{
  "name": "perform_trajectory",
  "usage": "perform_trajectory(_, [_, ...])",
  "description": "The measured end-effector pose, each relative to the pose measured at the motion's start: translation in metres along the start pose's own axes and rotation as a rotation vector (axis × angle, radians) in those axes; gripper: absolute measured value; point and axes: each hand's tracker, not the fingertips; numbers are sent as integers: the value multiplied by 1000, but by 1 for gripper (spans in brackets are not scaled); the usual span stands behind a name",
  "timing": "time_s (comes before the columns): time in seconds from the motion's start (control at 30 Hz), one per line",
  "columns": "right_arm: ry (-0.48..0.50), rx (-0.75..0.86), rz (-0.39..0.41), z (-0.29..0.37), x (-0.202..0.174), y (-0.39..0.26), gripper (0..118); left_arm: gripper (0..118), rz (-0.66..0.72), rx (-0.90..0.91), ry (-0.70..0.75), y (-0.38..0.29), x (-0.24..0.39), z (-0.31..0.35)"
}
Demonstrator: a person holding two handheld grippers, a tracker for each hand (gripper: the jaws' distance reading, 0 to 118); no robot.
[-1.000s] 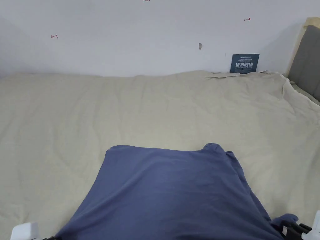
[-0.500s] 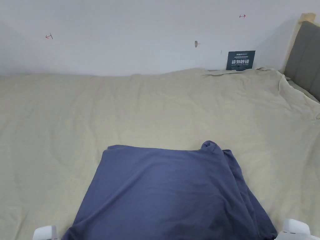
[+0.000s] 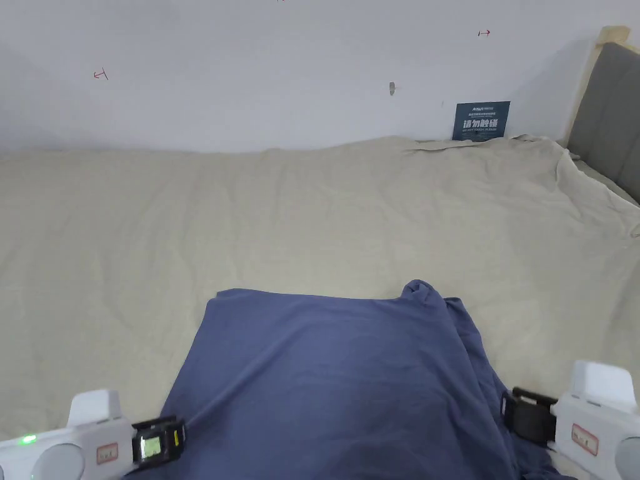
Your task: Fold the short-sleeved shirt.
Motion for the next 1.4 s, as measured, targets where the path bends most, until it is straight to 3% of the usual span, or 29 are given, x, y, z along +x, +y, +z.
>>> perform_trajectory(0.23, [24,326,96,52,-24,36,88,118,-98,305,-32,42,43,47])
perform_trajectory(0.4, [-1,445,126,64,-34,39,88,114,-160,498,-1,47,70,60])
perform_trajectory(0.5, [-15,476,137,65,-39,36,84,91,-178,587,-20,43,81,59])
perform_trajectory(0.57, [-15,498,151,64,-40,35,61,64,-155,582,-25,41,88,58])
perform_trajectory(0.6, [-18,508,159,64,-42,35,42,48,-152,583,-34,42,87,56])
perform_trajectory(0.63, [-18,514,165,63,-43,35,15,22,-152,592,-55,41,88,55])
perform_trajectory(0.67, [-19,521,173,62,-43,36,0,4,-154,601,-74,39,90,54])
perform_trajectory(0.7, [-21,528,176,61,-44,37,0,0,-153,598,-80,40,90,51])
perform_trajectory(0.87, [-30,552,187,53,-46,46,0,0,-148,577,-80,52,89,38])
perform_trajectory(1.03, [-20,542,177,35,-47,61,0,0,-149,439,-103,91,81,-1])
perform_trajectory(1.4, [-17,488,202,-22,-48,92,0,3,-185,59,-52,208,76,-169])
